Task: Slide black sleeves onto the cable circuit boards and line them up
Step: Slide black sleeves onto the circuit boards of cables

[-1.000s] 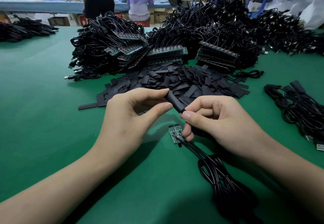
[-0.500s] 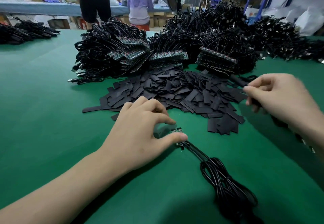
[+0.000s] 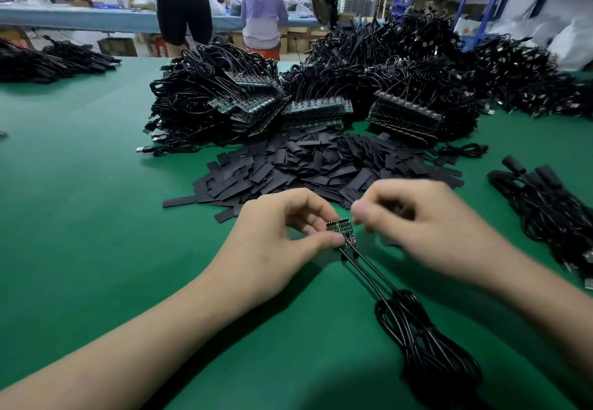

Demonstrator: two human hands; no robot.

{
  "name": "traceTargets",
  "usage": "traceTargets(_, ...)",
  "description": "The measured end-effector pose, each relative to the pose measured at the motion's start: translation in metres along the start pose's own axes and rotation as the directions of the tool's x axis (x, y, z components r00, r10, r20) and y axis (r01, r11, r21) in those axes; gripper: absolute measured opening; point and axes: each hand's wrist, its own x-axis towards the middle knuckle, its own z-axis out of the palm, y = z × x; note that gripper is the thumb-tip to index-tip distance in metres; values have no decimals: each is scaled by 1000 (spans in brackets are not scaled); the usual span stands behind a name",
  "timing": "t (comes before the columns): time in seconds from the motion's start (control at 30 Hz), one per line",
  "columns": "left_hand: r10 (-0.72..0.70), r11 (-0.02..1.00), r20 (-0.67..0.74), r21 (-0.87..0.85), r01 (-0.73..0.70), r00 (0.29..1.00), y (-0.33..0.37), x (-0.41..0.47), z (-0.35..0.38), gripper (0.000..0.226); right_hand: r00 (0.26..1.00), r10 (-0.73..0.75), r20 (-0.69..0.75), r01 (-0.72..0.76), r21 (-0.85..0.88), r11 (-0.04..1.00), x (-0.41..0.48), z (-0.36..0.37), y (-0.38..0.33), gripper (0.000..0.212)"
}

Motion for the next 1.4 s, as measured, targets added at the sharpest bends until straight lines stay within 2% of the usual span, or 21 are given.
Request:
traceTargets(0.17, -33, 988, -5, -149, 32, 999, -4, 4, -2, 15, 999, -43, 10, 41, 136, 990, -1, 24, -1, 28)
traceTargets(0.3, -70, 972, 53, -223, 80, 996, -5, 2, 0, 19, 999, 31, -29, -19, 347, 938, -4, 27, 1, 30)
traceTargets(0.4, -50, 959, 62, -277, 66, 997, -3, 1, 1, 31, 998, 15, -53, 1, 284, 959, -6, 27, -1, 35)
traceTargets(0.47, -48, 949, 62, -309, 65, 997, -3, 2, 0, 28, 998, -25, -51, 39, 298, 954, -7, 28, -4, 35)
traceTargets(0.57, -22, 922, 104, -381, 60, 994, -3, 3, -2, 20, 998, -65, -14, 65, 407, 911, -7, 27, -6, 33)
traceTargets(0.67, -12, 904, 144, -420, 72, 990, -3, 5, -4, 22, 997, -57, 57, 17, 534, 845, -7, 26, -6, 31)
traceTargets(0.8, -14, 869, 203, -482, 113, 979, -4, 5, -5, 13, 989, -65, 130, -31, 623, 782, -7, 27, -7, 30)
traceTargets(0.97, -50, 850, 253, -497, 175, 966, -6, 5, -8, 17, 984, -43, 175, -94, 700, 708, -8, 30, -7, 29)
traceTargets(1.1, -45, 827, 278, -528, 192, 959, -5, 5, -8, 17, 978, -5, 209, -158, 755, 637, -9, 32, -5, 27)
traceTargets(1.2, -15, 795, 245, -585, 160, 969, -1, 7, -7, 15, 980, 25, 199, -172, 769, 616, -7, 29, -3, 29)
traceTargets(1.3, -21, 750, 201, -645, 148, 979, -3, 10, -11, 14, 988, 93, 125, -156, 794, 587, -4, 17, 0, 35)
traceTargets(1.4, -86, 752, 170, -635, 176, 982, -7, 13, -18, 18, 972, 234, 24, -152, 821, 550, -3, 2, 8, 36)
